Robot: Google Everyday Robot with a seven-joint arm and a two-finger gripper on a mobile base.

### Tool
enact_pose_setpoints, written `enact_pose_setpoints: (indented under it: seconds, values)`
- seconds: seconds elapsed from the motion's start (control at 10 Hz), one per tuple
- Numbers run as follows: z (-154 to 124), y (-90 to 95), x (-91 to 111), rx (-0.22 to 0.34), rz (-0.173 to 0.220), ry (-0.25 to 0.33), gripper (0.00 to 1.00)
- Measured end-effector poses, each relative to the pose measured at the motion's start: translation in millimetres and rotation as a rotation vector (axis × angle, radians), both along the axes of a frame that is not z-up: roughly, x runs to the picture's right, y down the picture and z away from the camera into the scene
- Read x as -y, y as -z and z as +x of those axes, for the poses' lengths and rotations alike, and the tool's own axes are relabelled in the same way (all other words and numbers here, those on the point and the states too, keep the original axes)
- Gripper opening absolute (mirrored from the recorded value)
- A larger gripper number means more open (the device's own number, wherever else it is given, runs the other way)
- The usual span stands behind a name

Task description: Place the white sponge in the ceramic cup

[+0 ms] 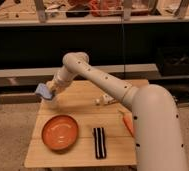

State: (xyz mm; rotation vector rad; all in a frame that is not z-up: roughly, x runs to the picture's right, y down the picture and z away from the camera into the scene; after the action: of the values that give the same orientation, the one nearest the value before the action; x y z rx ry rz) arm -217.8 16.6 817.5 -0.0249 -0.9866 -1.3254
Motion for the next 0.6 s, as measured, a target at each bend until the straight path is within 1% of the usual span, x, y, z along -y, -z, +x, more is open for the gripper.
enact_pose_setpoints:
  seconds: [0.2,0.3,0.4,0.6]
  values:
    - [-0.3,-0.7,-0.2,0.003,0.004,0.003,0.21]
    - [0.0,-1.2,-0.2,0.005,0.007,0.007,0.24]
    - [0.1,-2.1,-1.0,0.007,0.009,0.010,0.28]
    - [0.0,-2.4,-0.9,0.009,0.012,0.014,0.30]
